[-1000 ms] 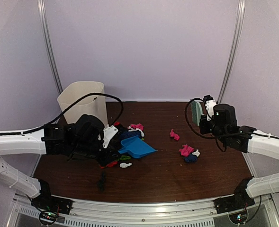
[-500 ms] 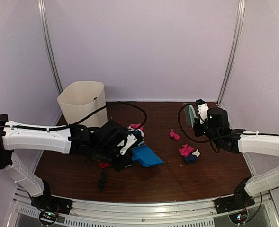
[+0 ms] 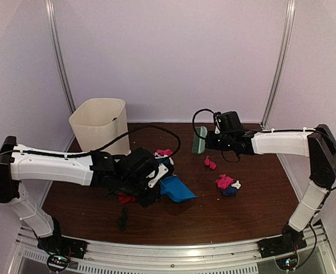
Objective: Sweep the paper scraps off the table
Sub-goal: Sweep the paper scraps at the center of the board.
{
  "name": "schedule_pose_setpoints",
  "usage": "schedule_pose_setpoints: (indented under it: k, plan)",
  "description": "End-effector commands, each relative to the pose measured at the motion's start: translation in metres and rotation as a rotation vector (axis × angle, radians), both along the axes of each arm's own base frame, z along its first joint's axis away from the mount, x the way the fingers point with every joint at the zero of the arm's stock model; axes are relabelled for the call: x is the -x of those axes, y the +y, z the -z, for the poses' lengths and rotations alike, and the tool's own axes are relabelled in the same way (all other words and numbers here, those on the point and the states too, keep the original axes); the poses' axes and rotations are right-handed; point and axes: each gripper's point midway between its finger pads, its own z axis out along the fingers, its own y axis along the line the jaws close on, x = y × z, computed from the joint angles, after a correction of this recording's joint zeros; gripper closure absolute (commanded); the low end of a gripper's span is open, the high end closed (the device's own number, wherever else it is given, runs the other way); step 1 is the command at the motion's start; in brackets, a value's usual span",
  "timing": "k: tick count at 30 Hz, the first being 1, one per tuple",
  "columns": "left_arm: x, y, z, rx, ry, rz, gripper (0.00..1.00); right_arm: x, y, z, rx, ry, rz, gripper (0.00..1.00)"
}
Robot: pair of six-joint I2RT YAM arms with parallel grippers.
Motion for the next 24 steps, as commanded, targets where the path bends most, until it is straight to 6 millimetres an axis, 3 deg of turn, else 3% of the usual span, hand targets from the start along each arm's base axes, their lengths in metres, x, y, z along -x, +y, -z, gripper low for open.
schedule_pose_setpoints:
  k: [1, 6, 17, 19, 24]
  plan:
    - [-0.007, -0.008, -0.009, 0.039, -0.039, -0.012, 1.00, 0.018, -0.031, 0.040, 0.007, 0.170, 0.138, 1.00]
    - [-0.008, -0.009, -0.008, 0.046, -0.045, -0.008, 1.00, 0.053, -0.061, 0.056, 0.036, 0.218, 0.197, 1.00]
    - [-0.008, -0.014, -0.006, 0.053, -0.045, 0.013, 1.00, 0.132, -0.114, 0.056, -0.016, 0.247, 0.271, 1.00]
    - [-0.008, -0.015, -0.007, 0.056, -0.046, 0.018, 1.00, 0.138, -0.116, 0.040, -0.043, 0.210, 0.252, 1.00]
    - [-0.005, -0.022, -0.011, 0.075, -0.041, 0.047, 1.00, 0.135, -0.122, -0.027, -0.057, -0.006, 0.201, 1.00]
